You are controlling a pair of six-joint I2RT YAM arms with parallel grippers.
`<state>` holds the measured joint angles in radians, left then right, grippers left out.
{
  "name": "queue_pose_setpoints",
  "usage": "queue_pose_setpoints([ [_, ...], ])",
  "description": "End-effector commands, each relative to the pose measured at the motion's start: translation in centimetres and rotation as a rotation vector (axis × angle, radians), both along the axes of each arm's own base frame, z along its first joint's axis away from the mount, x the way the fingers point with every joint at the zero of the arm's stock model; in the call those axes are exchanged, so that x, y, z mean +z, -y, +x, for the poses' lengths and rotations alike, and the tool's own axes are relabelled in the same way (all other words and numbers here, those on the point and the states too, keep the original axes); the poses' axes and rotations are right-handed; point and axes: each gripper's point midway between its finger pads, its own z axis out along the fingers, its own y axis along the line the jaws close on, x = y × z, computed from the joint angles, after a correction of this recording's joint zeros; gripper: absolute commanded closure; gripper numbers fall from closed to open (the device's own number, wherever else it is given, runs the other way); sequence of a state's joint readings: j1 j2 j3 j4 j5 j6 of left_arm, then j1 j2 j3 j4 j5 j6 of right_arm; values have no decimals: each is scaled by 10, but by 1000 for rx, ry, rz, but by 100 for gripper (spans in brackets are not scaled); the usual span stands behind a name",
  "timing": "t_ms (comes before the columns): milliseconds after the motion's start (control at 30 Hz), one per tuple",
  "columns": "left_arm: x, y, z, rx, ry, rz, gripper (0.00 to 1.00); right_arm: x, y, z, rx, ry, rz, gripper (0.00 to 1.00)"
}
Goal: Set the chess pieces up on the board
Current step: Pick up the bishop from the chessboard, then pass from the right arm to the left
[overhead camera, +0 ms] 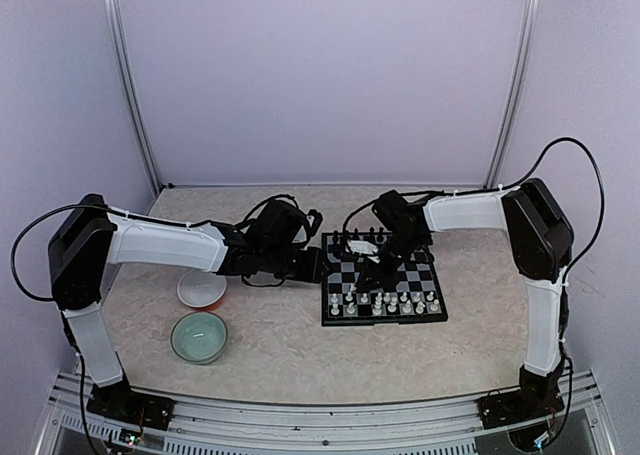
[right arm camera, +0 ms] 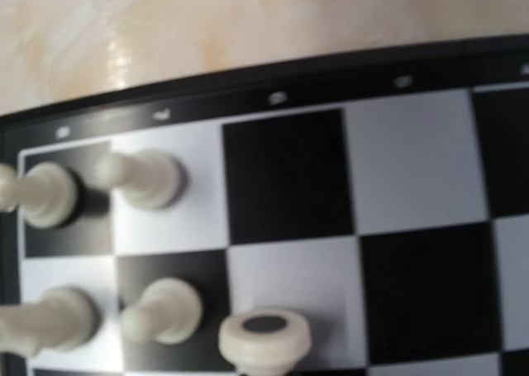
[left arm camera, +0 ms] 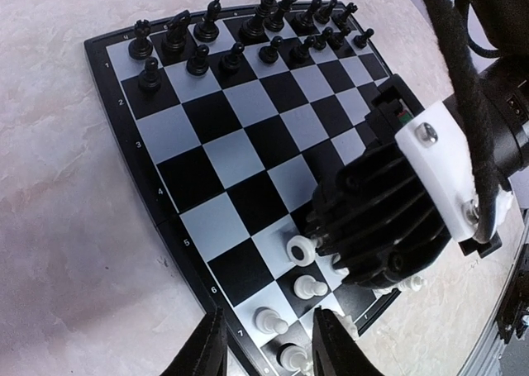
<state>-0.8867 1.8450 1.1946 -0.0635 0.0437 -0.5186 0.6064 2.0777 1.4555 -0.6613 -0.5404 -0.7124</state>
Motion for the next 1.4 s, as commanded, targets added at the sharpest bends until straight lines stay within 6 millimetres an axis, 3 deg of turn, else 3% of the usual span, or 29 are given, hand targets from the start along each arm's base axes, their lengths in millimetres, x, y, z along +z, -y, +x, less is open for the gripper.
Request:
queue_pose_setpoints([
  [0,8,0,5,19,20,-34,63,-21,11,2,-40,32,-93,94],
  [233,16,7,7,29,42,-72,62,20,7,9,-62,98,-38,100],
  [467,22,11,8,53,61,-114,61,62,8,-1,-80,105,20,100],
  [867,34,52,-10,-55,5,-284,60,82,4,-13,-79,71,80,100],
  [1367,19,69,-9,-86,-50,-306,60,96,1,-25,-48,36,133,99],
])
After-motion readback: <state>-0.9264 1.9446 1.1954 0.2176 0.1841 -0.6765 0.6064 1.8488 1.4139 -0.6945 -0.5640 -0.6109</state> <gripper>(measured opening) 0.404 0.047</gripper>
